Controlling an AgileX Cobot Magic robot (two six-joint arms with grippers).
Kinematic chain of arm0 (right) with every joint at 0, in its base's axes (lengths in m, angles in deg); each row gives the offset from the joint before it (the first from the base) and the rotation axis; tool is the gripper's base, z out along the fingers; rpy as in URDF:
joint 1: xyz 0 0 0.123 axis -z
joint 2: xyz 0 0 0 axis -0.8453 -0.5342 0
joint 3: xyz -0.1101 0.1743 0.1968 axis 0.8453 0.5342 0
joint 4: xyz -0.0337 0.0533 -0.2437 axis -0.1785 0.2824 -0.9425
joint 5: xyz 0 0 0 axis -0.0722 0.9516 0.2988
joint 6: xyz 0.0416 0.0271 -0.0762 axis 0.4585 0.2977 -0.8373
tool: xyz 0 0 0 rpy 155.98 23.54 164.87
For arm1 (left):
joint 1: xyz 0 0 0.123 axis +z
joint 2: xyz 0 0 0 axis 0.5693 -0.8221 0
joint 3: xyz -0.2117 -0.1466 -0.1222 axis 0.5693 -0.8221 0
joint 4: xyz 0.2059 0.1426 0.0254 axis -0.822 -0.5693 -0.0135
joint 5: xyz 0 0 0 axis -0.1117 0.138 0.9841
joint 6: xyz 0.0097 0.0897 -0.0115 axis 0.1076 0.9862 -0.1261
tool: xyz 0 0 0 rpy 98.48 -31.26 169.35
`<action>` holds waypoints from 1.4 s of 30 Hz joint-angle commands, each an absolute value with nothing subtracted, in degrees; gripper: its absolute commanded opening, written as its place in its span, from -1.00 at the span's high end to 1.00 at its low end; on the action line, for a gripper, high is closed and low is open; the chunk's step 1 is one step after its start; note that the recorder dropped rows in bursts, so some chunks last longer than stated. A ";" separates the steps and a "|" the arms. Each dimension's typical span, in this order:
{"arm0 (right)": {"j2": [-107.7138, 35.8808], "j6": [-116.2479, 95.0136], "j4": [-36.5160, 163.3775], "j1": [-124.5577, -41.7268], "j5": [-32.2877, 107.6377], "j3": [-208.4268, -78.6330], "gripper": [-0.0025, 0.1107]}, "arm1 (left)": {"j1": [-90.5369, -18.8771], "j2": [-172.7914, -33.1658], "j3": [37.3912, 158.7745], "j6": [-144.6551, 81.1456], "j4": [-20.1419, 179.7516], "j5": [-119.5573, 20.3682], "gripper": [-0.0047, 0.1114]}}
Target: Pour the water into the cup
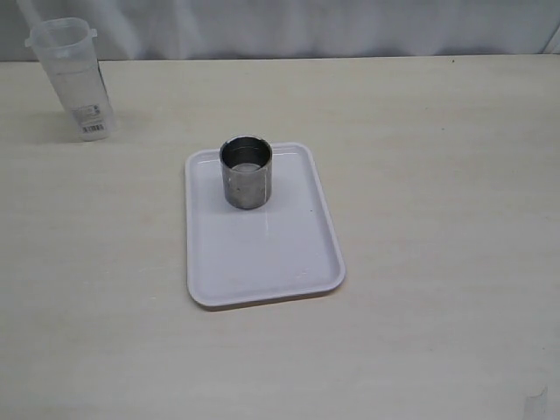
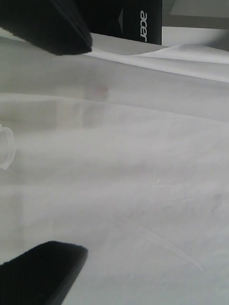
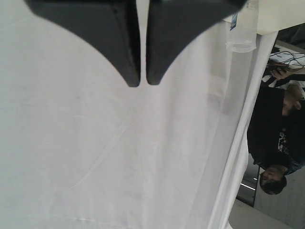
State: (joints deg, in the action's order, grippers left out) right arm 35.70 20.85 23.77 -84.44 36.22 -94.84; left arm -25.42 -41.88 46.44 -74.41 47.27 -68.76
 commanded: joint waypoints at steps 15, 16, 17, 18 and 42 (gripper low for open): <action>35.88 20.79 23.99 -84.37 36.67 -94.54 0.88 | -25.40 -41.56 46.13 -64.82 63.44 -65.99 -0.89; 35.88 20.79 23.99 -84.37 36.67 -94.54 0.88 | -25.40 -41.56 46.13 -61.94 66.43 -64.33 -0.89; 35.88 20.79 23.99 -84.37 36.67 -94.54 0.88 | -25.40 -41.56 46.13 -59.01 68.60 -63.06 -0.89; 35.88 20.79 23.99 -84.37 36.67 -94.54 0.88 | -25.40 -41.42 46.13 -56.19 71.02 -61.59 -0.89; 35.88 20.79 23.99 -84.37 36.67 -94.54 0.88 | -34.42 -33.17 38.32 -32.83 82.21 -40.95 -0.89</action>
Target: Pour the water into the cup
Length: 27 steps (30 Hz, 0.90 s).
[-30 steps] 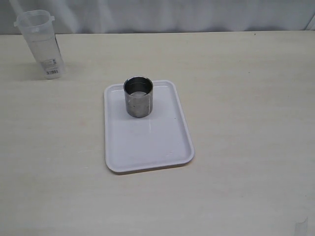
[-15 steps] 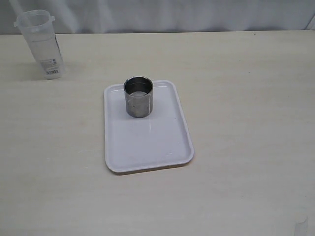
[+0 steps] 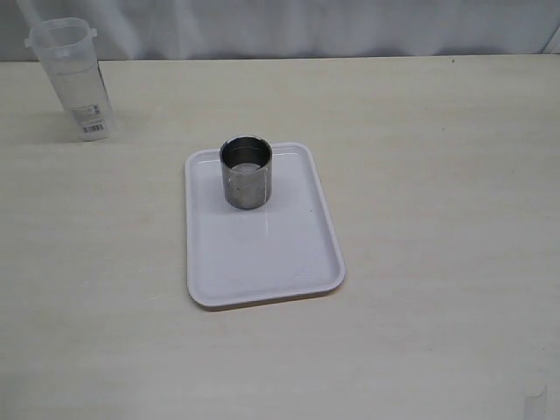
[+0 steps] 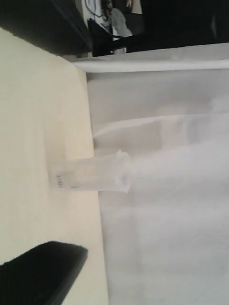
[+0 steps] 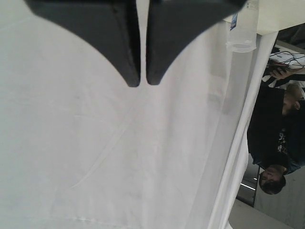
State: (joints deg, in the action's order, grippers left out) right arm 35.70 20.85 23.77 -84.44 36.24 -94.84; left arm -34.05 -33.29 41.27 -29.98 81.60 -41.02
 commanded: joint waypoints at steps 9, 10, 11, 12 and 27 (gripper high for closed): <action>35.88 20.79 23.99 -84.37 36.67 -94.54 0.88 | -34.42 -33.17 37.39 -33.13 81.97 -33.05 -0.89; 35.88 20.79 23.99 -84.37 36.67 -94.54 0.88 | -34.42 -33.17 37.39 -33.13 81.97 -31.72 -0.89; 35.88 20.79 23.99 -84.37 36.67 -94.54 0.88 | -34.42 -33.17 37.39 -33.13 81.97 -31.72 -0.89; 35.88 20.79 23.99 -84.37 36.67 -94.54 0.88 | -34.42 -33.17 37.39 -33.13 81.97 -31.72 -0.89; 35.88 20.91 23.99 -84.37 36.66 -94.54 0.88 | -34.42 -33.17 37.39 -33.13 79.39 -32.13 -0.89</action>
State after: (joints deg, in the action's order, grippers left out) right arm 35.70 20.85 23.77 -84.44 36.24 -94.84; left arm -34.05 -33.29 37.57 -32.69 79.80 -31.63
